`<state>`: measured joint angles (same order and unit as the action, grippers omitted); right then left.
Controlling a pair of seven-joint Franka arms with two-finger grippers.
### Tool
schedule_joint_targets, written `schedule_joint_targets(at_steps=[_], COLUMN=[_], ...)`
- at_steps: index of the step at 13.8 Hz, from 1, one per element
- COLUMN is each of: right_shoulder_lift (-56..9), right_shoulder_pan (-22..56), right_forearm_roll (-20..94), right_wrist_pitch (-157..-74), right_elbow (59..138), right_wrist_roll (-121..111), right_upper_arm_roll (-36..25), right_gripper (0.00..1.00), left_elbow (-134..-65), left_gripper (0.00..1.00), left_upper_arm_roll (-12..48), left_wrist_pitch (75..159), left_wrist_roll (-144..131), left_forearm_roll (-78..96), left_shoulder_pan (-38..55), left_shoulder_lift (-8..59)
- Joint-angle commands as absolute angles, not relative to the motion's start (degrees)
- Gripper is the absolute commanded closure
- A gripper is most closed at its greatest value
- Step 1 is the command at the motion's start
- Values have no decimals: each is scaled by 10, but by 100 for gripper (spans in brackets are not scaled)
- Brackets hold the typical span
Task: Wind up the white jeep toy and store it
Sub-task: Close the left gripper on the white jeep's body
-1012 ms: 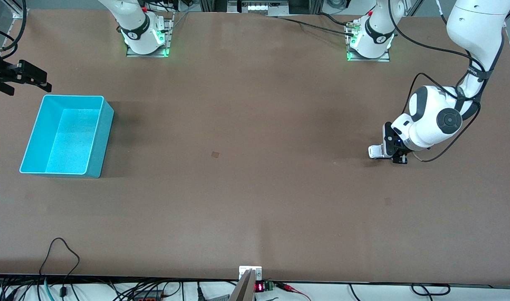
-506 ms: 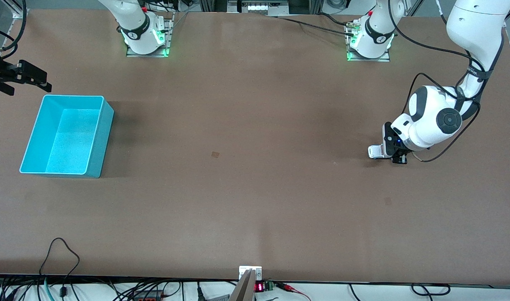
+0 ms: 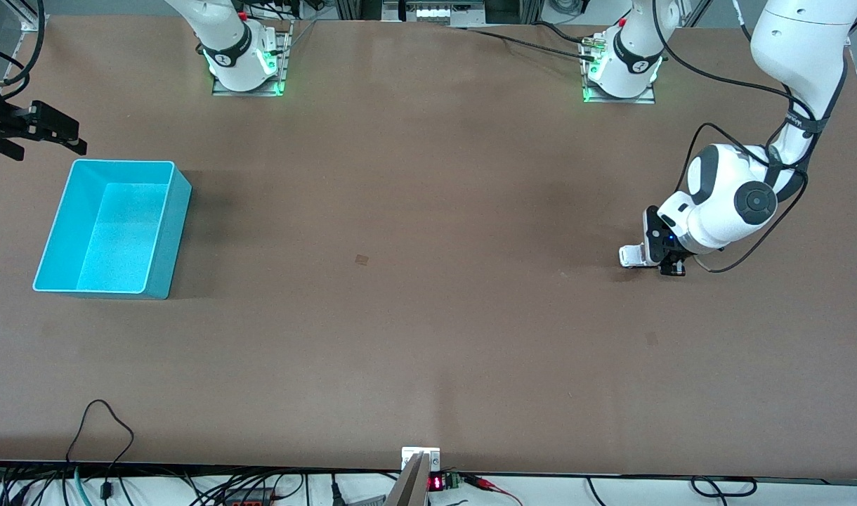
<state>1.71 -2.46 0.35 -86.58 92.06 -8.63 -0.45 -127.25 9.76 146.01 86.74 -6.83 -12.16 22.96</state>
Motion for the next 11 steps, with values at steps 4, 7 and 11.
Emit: schedule_joint_targets(at_steps=[4, 7, 11], right_shoulder_lift=[14, 14, 14], right_shoulder_pan=[-30, -30, -29], right_forearm_roll=[4, 5, 4], right_wrist_pitch=[-855, -855, -855], right_elbow=[912, 912, 912], right_wrist_roll=[-80, -81, -81], right_upper_arm_roll=[0, 0, 0], right_gripper=[0, 0, 0], left_elbow=[-1277, -1276, -1276], left_gripper=[100, 100, 100], left_upper_arm_roll=[103, 103, 103], left_wrist_pitch=[1470, 1471, 1471], left_wrist_roll=[848, 846, 809], left_forearm_roll=[-83, -116, -148], left_shoulder_pan=[-129, -129, -129], left_shoulder_lift=[236, 244, 251])
